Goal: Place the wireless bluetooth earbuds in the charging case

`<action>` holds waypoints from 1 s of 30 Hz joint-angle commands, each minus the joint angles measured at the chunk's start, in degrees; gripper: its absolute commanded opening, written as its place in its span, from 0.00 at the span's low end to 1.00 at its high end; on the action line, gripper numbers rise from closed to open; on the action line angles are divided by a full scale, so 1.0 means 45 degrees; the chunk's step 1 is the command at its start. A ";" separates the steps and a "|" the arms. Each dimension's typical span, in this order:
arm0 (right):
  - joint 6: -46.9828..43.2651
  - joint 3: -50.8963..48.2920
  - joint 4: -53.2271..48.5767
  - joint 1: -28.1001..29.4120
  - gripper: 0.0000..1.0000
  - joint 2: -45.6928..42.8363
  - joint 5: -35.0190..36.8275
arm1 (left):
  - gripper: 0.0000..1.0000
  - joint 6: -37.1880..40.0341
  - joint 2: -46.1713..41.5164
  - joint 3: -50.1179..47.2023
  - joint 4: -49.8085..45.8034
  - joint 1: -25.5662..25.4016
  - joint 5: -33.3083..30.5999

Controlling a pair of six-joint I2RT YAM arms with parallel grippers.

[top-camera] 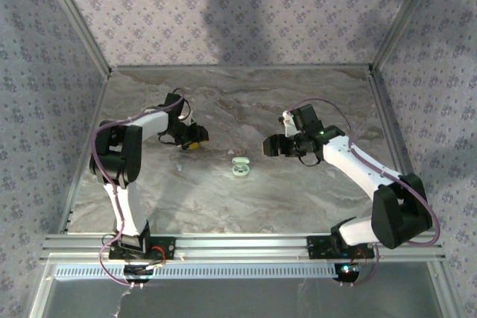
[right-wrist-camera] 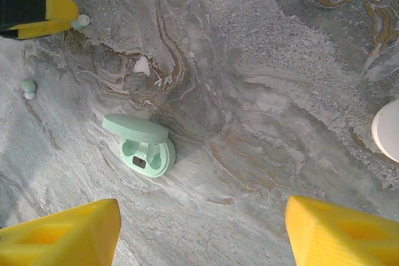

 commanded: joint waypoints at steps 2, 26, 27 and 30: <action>-0.0254 -0.0052 0.0081 0.0020 0.72 0.0166 -0.0158 | 0.47 -0.0700 -0.0533 -0.0322 -0.0087 -0.0126 -0.0175; -0.0287 -0.0152 0.0036 -0.0040 0.72 0.0037 -0.0194 | 0.36 -0.0917 0.0632 0.0532 0.0343 -0.0020 -0.0106; -0.0299 -0.0151 0.0057 -0.0046 0.72 0.0050 -0.0197 | 0.36 -0.0898 0.0634 0.0552 0.0375 0.0015 -0.0116; -0.0296 -0.0186 0.0071 -0.0044 0.72 0.0048 -0.0199 | 0.35 -0.0935 0.0654 0.0561 0.0442 0.0067 -0.0093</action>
